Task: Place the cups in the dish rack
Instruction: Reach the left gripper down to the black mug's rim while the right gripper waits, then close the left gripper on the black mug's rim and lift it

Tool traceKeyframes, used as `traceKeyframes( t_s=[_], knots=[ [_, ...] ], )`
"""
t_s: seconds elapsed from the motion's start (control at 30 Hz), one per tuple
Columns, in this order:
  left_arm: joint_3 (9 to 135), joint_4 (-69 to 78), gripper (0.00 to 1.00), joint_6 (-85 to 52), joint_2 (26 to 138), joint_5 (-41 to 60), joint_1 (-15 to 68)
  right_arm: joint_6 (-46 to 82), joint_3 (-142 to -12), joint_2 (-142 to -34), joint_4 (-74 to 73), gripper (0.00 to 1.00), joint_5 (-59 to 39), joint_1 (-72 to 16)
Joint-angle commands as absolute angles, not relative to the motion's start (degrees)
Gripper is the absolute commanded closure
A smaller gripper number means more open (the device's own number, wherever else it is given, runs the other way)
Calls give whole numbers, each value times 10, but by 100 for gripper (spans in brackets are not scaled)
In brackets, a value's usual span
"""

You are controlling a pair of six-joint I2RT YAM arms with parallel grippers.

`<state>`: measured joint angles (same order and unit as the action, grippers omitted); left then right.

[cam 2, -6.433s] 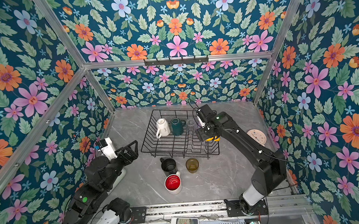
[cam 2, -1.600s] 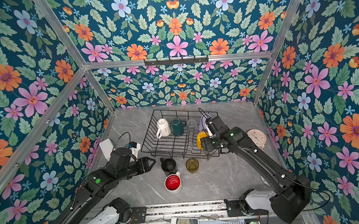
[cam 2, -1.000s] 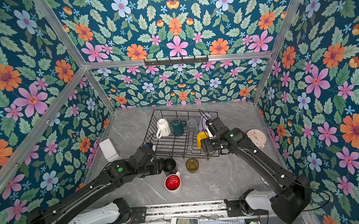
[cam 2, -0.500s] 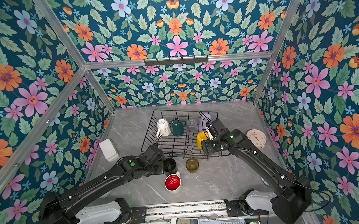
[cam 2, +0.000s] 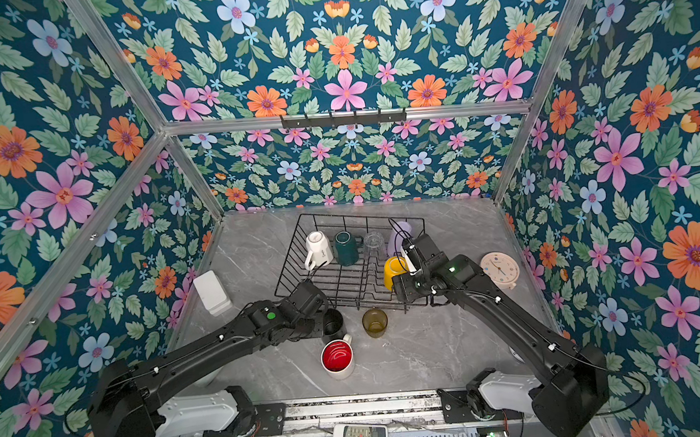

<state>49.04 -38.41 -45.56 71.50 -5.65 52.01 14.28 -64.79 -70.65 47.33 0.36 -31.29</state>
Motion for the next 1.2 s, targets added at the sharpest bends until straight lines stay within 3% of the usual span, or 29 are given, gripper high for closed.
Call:
traceKeyframes(
  t_s=[0.0, 0.3, 0.83, 1.17],
  knots=[
    [489, -379, 69, -462, 721, -69, 519, 139, -647, -703, 469, 12, 3, -314],
    [482, -376, 74, -467, 733, -76, 519, 138, -642, -698, 467, 12, 2, -314],
    [477, -376, 100, -482, 727, -88, 519, 133, -640, -696, 460, 12, 0, -314],
    [464, -371, 100, -490, 672, -100, 518, 133, -646, -690, 461, 12, -9, -314]
  ],
)
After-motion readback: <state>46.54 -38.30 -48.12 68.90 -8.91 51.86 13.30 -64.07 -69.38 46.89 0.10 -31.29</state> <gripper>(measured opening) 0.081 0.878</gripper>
